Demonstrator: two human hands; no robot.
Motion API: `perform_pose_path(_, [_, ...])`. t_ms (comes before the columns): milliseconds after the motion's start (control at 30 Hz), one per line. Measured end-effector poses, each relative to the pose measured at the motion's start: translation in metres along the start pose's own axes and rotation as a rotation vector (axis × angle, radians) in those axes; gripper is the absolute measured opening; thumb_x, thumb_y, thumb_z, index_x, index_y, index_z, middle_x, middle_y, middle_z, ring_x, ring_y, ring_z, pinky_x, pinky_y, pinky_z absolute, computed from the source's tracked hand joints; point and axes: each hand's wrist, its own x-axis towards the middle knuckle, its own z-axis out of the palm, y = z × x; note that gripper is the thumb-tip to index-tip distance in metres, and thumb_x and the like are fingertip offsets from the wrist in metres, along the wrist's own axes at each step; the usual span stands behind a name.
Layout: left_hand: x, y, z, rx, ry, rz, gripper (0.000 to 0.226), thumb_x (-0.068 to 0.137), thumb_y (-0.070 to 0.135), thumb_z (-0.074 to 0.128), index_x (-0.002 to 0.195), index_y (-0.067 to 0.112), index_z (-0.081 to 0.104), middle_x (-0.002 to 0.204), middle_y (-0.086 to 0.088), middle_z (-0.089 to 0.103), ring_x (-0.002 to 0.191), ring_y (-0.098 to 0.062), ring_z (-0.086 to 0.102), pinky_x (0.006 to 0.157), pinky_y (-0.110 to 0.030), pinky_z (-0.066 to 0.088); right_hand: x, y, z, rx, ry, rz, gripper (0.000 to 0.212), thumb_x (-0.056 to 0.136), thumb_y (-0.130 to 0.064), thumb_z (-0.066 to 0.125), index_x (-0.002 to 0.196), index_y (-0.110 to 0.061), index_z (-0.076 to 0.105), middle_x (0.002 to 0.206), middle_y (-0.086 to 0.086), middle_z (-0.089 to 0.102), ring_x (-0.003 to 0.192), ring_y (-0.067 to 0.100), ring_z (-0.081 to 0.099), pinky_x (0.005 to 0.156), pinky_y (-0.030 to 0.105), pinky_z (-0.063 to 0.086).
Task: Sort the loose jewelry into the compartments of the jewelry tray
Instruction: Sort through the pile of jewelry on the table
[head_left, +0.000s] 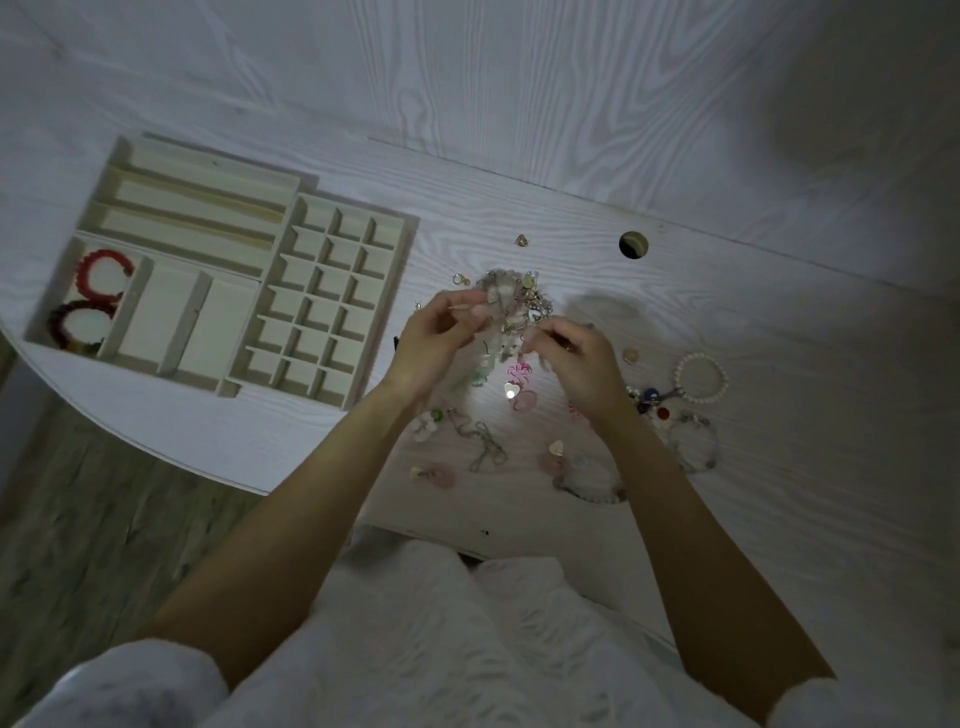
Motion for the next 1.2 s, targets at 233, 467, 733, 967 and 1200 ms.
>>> perform_pose_path(233, [0.004, -0.002, -0.001, 0.139, -0.066, 0.084, 0.019, 0.099, 0.011, 0.05, 0.106, 0.0, 0.063, 0.093, -0.002, 0.062, 0.086, -0.003, 0.061, 0.08, -0.016, 0.048, -0.001, -0.01, -0.01, 0.054, 0.013, 0.025, 0.024, 0.092, -0.012, 0.056, 0.071, -0.021, 0.065, 0.083, 0.003, 0.067, 0.059, -0.003, 0.052, 0.064, 0.02, 0.039])
perform_pose_path(467, [-0.003, -0.011, 0.017, 0.35, -0.051, 0.274, 0.026, 0.086, 0.003, 0.059, 0.092, 0.029, 0.056, 0.101, 0.01, 0.06, 0.089, -0.008, 0.056, 0.075, -0.017, 0.045, -0.003, -0.024, -0.023, 0.014, 0.034, -0.015, 0.021, 0.094, -0.017, 0.055, 0.078, -0.018, 0.069, 0.076, -0.004, 0.068, 0.068, 0.005, 0.056, 0.065, 0.011, 0.04])
perform_pose_path(733, [-0.002, -0.012, 0.033, 0.363, -0.161, 0.34, 0.03, 0.086, 0.02, 0.07, 0.114, 0.023, 0.06, 0.118, 0.005, 0.059, 0.111, -0.008, 0.054, 0.091, -0.02, 0.044, -0.011, -0.043, -0.04, 0.051, 0.013, -0.031, 0.022, 0.095, -0.013, 0.051, 0.082, -0.01, 0.068, 0.086, -0.007, 0.067, 0.08, -0.012, 0.057, 0.072, 0.003, 0.038])
perform_pose_path(967, [0.001, -0.007, 0.047, 0.325, -0.285, 0.314, 0.035, 0.088, 0.018, 0.068, 0.12, 0.017, 0.055, 0.119, 0.006, 0.06, 0.113, -0.004, 0.055, 0.093, -0.019, 0.045, -0.019, -0.048, -0.053, 0.107, -0.028, -0.028, 0.029, 0.097, -0.016, 0.047, 0.071, -0.014, 0.061, 0.076, -0.007, 0.06, 0.081, 0.002, 0.057, 0.078, 0.006, 0.039])
perform_pose_path(1200, [-0.009, -0.001, 0.05, 0.151, -0.381, 0.225, 0.012, 0.095, 0.004, 0.054, 0.104, 0.004, 0.063, 0.083, 0.015, 0.07, 0.083, 0.001, 0.064, 0.077, -0.012, 0.045, -0.017, -0.039, -0.06, 0.315, -0.005, 0.027, 0.03, 0.093, -0.017, 0.047, 0.065, -0.009, 0.051, 0.066, 0.007, 0.046, 0.064, 0.022, 0.055, 0.066, 0.03, 0.051])
